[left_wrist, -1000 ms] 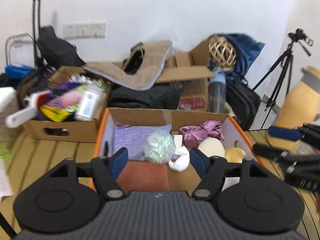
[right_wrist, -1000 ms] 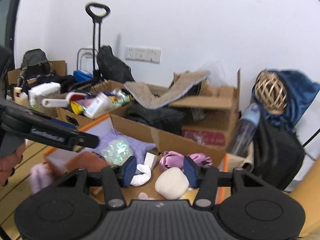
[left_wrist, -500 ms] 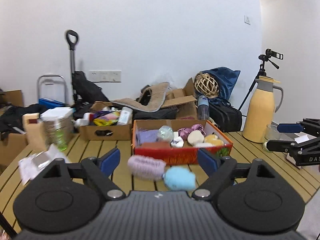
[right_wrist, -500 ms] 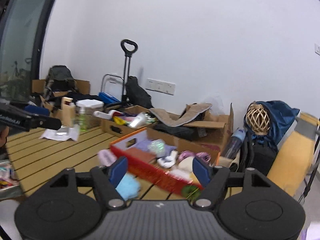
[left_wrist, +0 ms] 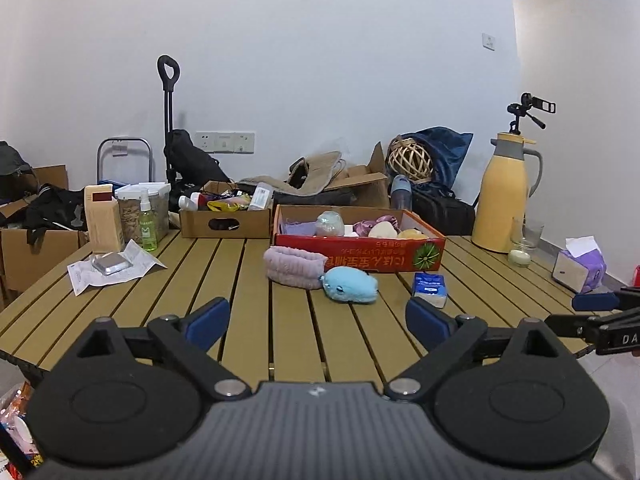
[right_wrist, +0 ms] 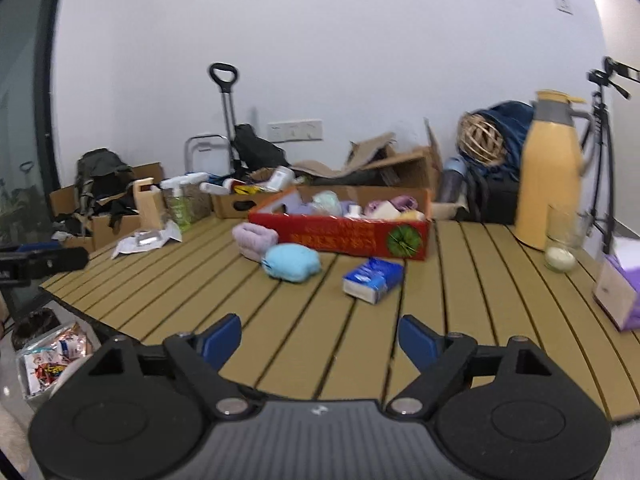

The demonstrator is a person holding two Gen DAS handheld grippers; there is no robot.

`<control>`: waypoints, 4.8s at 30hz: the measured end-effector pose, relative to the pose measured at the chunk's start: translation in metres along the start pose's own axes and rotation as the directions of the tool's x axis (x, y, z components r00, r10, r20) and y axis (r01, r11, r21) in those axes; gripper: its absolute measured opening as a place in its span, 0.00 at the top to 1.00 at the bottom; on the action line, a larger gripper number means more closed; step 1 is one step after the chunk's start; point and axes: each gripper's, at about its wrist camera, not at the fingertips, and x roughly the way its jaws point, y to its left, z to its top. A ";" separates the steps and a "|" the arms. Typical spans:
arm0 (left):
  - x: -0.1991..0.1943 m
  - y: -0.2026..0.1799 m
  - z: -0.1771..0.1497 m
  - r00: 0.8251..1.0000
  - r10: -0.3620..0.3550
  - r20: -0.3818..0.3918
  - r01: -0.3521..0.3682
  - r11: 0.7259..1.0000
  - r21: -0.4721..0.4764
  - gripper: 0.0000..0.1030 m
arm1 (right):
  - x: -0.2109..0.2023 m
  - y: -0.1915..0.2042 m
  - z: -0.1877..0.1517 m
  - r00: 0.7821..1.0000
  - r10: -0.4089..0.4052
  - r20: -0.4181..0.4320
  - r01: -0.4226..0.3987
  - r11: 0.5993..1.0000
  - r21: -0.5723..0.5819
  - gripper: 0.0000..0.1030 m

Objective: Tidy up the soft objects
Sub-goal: 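Reach the left tool to the blue tissue packet and close on it, then carry the blue tissue packet into the box with both tools, then open both tools and withdraw them from the box over the table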

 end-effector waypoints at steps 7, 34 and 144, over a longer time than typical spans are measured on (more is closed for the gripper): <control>0.001 0.008 -0.004 0.999 0.038 0.009 -0.037 0.998 -0.047 0.05 | -0.009 0.002 -0.004 0.999 -0.041 0.010 0.041 0.999 -0.011 0.16; 0.296 -0.095 -0.003 0.887 -0.328 -0.326 0.269 0.939 -0.214 0.72 | 0.235 -0.105 0.073 0.998 0.027 -0.059 -0.018 0.987 0.158 0.61; 0.012 0.005 -0.007 0.996 0.093 -0.002 -0.093 0.993 -0.077 0.30 | 0.022 -0.010 0.036 0.993 -0.048 0.107 0.047 0.999 0.008 0.40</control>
